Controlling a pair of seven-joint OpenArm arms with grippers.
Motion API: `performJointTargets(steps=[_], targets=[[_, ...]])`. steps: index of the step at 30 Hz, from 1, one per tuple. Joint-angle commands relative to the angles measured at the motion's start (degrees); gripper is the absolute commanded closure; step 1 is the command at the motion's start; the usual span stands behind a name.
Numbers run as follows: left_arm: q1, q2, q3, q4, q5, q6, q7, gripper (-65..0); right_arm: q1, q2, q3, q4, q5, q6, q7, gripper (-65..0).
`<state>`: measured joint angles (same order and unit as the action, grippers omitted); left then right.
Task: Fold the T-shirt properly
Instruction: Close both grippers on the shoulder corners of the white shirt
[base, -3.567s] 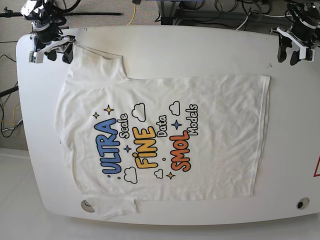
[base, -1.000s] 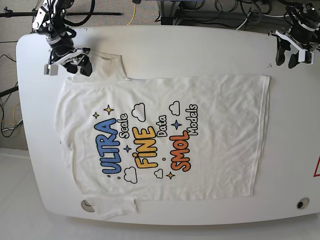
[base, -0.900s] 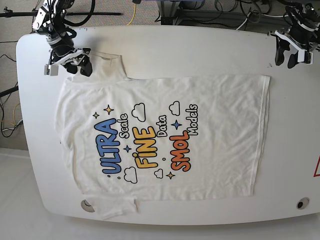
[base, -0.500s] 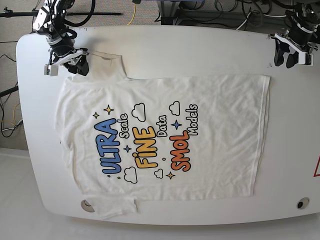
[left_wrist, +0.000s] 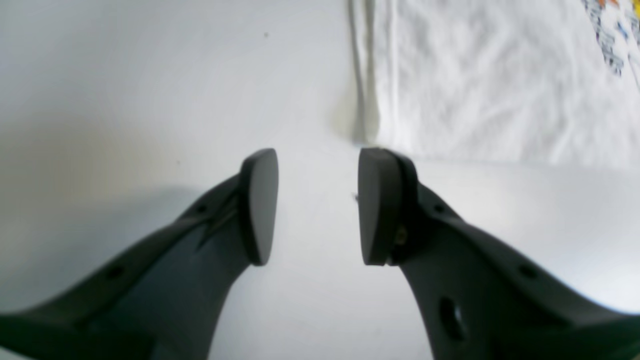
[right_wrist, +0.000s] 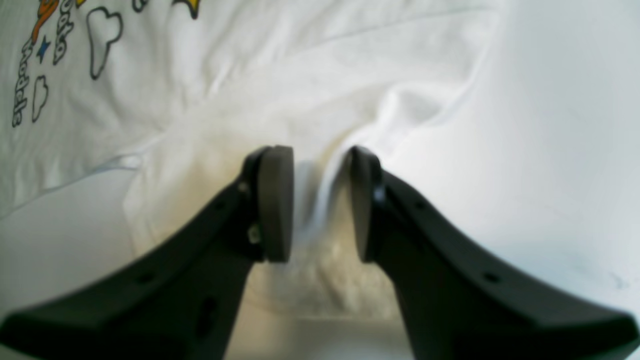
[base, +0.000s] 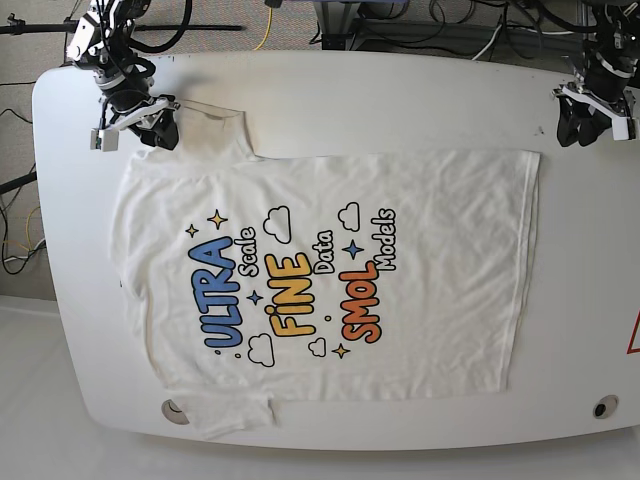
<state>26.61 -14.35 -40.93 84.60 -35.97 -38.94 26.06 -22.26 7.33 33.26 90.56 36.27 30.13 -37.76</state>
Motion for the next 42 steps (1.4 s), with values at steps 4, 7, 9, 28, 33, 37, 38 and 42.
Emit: performJointTargets(steps=[4,7,9,28,33,37,38,42], targets=[[-4.29,-0.37,-0.51,-3.67,-4.2,-0.03,3.9,-24.6,-0.18,0.59,-0.01,0.21,-0.62,-0.07,-1.11,-25.0],[-5.13,-0.26,-0.59,-4.39,-5.21,-0.02,5.57,-24.9,-0.25,0.57,-0.05,0.13,-0.58,-0.05,-1.23,-25.2],[-4.87,-0.05,-0.18,-4.9,-5.4,-0.32,6.82,-25.1,-0.39,0.53,-0.18,0.24,-0.87,-0.18,-1.36,-25.4],[-4.28,0.31,-0.03,-4.85,-7.23,-0.82,11.11,-24.6,-0.51,0.43,-0.55,0.01,-1.16,-0.19,-3.4,-5.2],[-4.43,0.24,0.21,-5.14,-7.26,-1.06,10.9,-24.2,-0.41,0.44,-0.72,-0.05,-1.2,-0.32,-2.68,-2.1],[-4.52,0.35,0.4,-5.09,-7.09,-1.06,11.08,-24.4,-0.45,0.46,-0.7,-0.07,-1.18,-0.27,-2.71,-0.8],[-4.64,0.58,0.73,-5.19,-6.82,-1.06,11.21,-24.5,-0.42,0.43,-0.7,-0.14,-1.07,-0.11,-2.71,-0.1],[-4.83,1.02,1.77,-5.29,-6.33,-1.06,11.57,-24.8,-0.48,0.37,-0.73,-0.16,-0.92,0.12,-2.65,0.0]])
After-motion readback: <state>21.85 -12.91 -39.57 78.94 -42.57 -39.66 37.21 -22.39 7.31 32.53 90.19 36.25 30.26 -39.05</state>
